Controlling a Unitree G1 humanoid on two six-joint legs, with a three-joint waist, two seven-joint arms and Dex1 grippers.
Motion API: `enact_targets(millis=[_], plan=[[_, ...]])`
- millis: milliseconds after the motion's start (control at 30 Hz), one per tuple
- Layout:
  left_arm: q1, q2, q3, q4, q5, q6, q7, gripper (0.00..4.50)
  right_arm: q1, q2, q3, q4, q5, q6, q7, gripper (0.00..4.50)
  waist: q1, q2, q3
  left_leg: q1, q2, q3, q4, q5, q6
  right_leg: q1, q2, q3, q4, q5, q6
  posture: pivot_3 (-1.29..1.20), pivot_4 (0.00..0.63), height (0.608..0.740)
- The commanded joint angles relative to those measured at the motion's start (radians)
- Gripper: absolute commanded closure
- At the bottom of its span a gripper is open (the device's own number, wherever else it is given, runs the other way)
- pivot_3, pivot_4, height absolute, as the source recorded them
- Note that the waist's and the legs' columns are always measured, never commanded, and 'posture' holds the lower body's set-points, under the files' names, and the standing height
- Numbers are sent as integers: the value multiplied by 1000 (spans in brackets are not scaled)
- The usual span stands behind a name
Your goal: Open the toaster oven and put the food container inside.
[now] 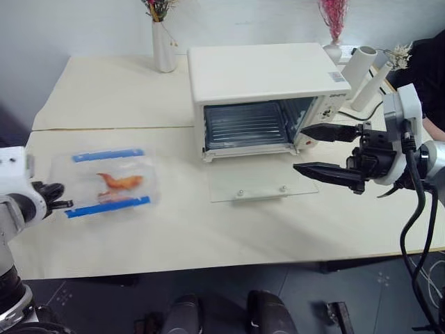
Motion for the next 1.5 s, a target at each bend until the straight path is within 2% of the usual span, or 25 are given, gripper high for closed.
enact_targets(millis=[33, 200, 367, 467, 733, 933, 1133, 1367, 1500], plan=[[-76, 37, -88, -91, -129, 0, -54, 4225, 37, -21, -62, -32, 3, -8, -4, 0, -1, 0, 0, 0, 0, 1, -1, 0, 0, 0, 0, 0, 0, 0, 0, 0, 150, 740], [-191, 30, -221, -85, -264, 0, -54, 4225, 87, -20, -104, -64, 18, 5, -39, 0, -1, 0, 0, 0, -1, 2, -1, 0, 0, 0, 2, 1, 0, 0, 0, 0, 150, 740], [-309, -26, -326, -7, -283, 0, -45, 4225, 170, -33, -185, -113, 28, 21, -66, 0, 33, 0, 0, 0, -3, 0, 0, 1, 2, 1, 1, 0, -1, 0, 1, 0, 150, 740], [-338, -21, -367, 25, -254, 0, -55, 4225, 214, -33, -241, -148, 54, 38, -86, 0, 44, 0, 0, -2, -5, 0, 2, 0, 4, 2, 1, 0, -2, 1, 2, 0, 150, 740], [-260, 45, -311, 155, -177, -92, -44, 4226, 255, -29, -281, -191, 87, 44, -134, 0, 25, 0, 0, -4, -6, 0, 3, 0, 4, 1, 3, -1, -3, 1, 2, 0, 150, 740], [-295, 33, -223, 133, -228, -18, -87, 4226, 232, -40, -253, -146, 64, 19, -113, 0, 2, -3, 2, -4, -4, 0, 4, 1, 2, 1, 5, -1, -1, 1, 2, 0, 150, 740], [-312, 35, -222, 78, -331, 0, -148, 4226, 215, -52, -225, -117, 49, 11, -83, 0, -1, -3, 2, -3, -3, 0, 5, 1, 2, 0, 5, -1, 0, 1, 2, 0, 150, 740], [-348, -30, -318, 55, -397, 0, -120, 4226, 226, -65, -241, -117, 59, 23, -80, 0, 1, -3, 2, -3, -3, 0, 6, 1, 2, 0, 4, 0, 0, 1, 2, 0, 150, 740], [-403, -94, -458, 75, -381, -38, -125, 4226, 235, -68, -251, -128, 66, 37, -96, 0, 1, -3, 2, -4, -4, 0, 8, 1, 2, 1, 4, 0, 1, 1, 2, 0, 150, 740]])
